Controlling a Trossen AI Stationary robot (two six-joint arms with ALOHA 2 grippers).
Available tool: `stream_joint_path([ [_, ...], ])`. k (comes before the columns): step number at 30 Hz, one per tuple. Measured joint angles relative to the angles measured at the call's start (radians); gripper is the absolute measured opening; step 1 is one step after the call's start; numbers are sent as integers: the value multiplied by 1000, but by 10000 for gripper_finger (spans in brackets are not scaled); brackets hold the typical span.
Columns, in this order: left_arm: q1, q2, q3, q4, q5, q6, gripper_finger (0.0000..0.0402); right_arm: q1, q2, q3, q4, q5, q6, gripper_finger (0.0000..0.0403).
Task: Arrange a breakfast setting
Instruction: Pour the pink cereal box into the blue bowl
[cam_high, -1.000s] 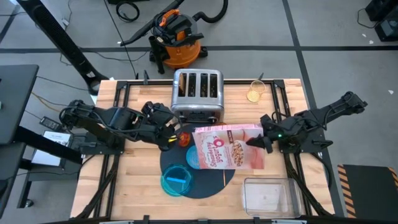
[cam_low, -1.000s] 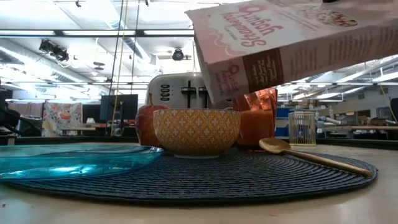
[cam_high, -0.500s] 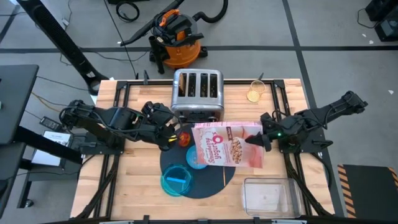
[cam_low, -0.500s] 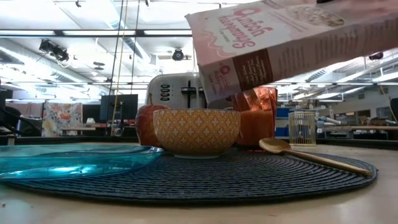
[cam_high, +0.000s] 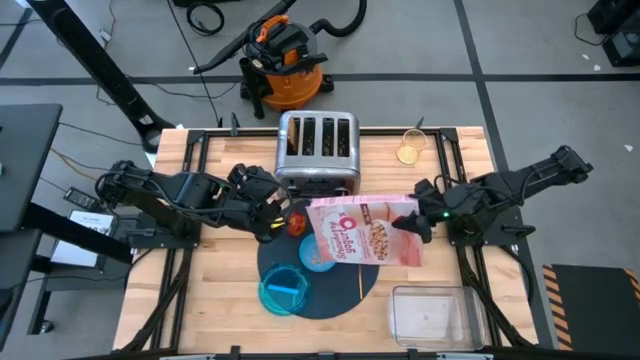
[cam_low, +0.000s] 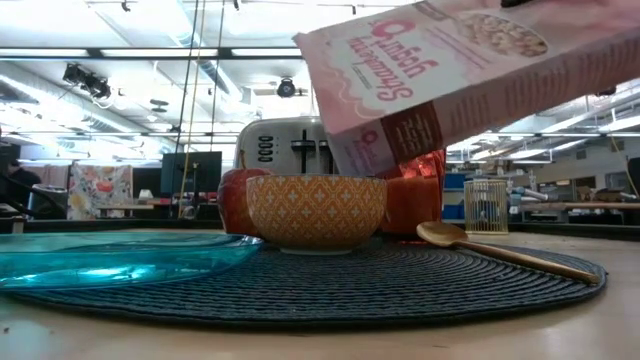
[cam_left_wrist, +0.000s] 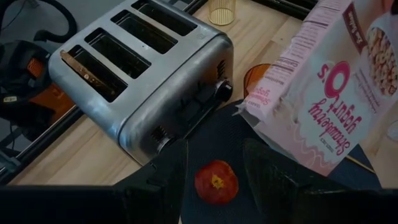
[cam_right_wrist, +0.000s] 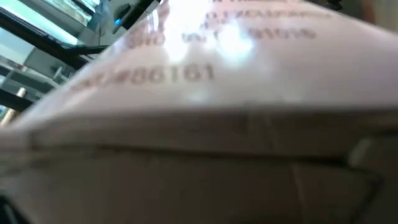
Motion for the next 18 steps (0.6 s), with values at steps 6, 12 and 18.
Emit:
stream_joint_path([
  [6, 0, 0, 0, 0, 0, -15, 164, -1, 52, 61, -39, 3, -36, 166],
  [12, -21, 0, 0, 0, 4, -19, 164, -1, 98, 123, -60, 12, -84, 166],
  [18, -35, 0, 0, -1, 5, -42, 164, 0, 139, 157, -69, -8, -134, 166],
])
